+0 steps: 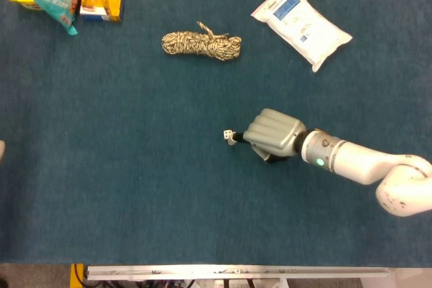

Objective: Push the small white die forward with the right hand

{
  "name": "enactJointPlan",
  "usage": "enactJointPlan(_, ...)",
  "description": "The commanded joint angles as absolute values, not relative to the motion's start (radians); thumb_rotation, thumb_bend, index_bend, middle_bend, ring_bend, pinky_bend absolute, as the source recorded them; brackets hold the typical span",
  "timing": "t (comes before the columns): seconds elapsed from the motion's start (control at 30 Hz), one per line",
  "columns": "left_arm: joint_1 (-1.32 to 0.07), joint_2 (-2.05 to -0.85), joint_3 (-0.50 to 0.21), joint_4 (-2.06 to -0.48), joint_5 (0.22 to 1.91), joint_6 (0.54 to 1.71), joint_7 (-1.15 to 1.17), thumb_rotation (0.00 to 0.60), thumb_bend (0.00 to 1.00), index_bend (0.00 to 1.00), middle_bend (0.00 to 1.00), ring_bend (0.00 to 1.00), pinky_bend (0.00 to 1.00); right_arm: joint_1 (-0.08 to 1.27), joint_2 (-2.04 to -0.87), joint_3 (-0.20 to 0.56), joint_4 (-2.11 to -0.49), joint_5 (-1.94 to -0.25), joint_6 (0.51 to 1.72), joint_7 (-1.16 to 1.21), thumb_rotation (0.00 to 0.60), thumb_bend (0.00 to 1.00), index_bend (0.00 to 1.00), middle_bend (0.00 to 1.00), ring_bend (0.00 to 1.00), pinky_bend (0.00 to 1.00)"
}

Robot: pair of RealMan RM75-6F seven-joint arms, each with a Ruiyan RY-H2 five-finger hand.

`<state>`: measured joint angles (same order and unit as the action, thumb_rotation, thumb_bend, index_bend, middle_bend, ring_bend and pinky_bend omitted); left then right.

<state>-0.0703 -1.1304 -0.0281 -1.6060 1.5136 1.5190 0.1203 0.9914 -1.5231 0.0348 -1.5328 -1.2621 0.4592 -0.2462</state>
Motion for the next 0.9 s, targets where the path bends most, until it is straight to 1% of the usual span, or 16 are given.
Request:
enactJointPlan(0.03,-0.070,-1.130,-0.029,-1.606,1.513,1.520,0.118,0.600,0.26,0.06,0.12,0.07,0.01,0.999,-1.535,0.038,-1.518,-1.253,0.469,-0.243,0.600,1.00,0.22,1.00,1.00,1.00)
enactJointPlan(0.47,-0.072,-1.129,-0.032,-1.606,1.509,1.514,0.121,0.600,0.26,0.05,0.12,0.07,0.01,1.019,-1.554,0.059,-1.463,-1.228,0.502,-0.216,0.600,1.00,0.22,1.00,1.00,1.00)
enactJointPlan(0.6,-0.071,-1.129,-0.033,-1.610,1.510,1.518,0.120,0.600,0.26,0.06,0.12,0.07,0.01,1.016,-1.543,0.062,-1.477,-1.233,0.517,-0.199,0.600,1.00,0.22,1.00,1.00,1.00)
enactJointPlan(0.73,-0.070,-1.128,-0.032,-1.610,1.510,1.516,0.121,0.600,0.26,0.06,0.12,0.07,0.01,1.012,-1.523,0.057,-1.502,-1.246,0.521,-0.183,0.600,1.00,0.22,1.00,1.00,1.00)
enactJointPlan(0.9,-0.071,-1.129,-0.031,-1.613,1.511,1.513,0.129,0.600,0.26,0.06,0.12,0.07,0.01,1.020,-1.527,0.040,-1.491,-1.240,0.507,-0.195,0.600,1.00,0.22,1.00,1.00,1.00)
